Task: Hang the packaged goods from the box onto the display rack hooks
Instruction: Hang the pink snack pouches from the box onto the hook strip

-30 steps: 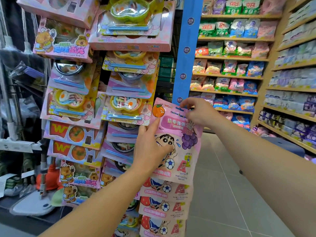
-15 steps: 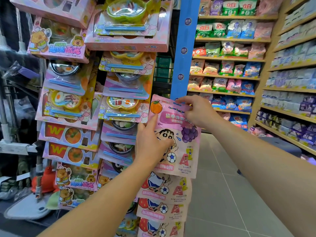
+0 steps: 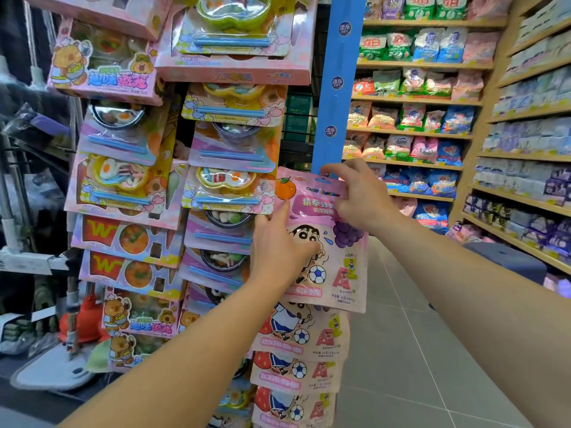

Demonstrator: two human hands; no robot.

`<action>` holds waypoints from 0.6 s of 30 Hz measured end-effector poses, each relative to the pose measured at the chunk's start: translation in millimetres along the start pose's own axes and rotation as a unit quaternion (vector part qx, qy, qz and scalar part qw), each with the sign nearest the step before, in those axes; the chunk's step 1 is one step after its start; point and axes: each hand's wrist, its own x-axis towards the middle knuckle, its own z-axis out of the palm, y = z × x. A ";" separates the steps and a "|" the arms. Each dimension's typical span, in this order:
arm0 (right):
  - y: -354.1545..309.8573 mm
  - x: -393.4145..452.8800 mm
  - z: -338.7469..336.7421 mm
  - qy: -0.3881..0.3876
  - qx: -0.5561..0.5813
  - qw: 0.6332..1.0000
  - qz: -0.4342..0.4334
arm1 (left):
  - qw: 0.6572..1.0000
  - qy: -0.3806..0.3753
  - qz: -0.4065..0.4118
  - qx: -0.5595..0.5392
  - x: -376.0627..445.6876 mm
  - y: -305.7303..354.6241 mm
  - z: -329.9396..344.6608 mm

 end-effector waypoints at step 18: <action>12.5 -24.1 20.7 0.003 -0.015 0.999 0.036 | 0.991 -0.053 -0.001 0.120 -10.0 -17.2 -8.9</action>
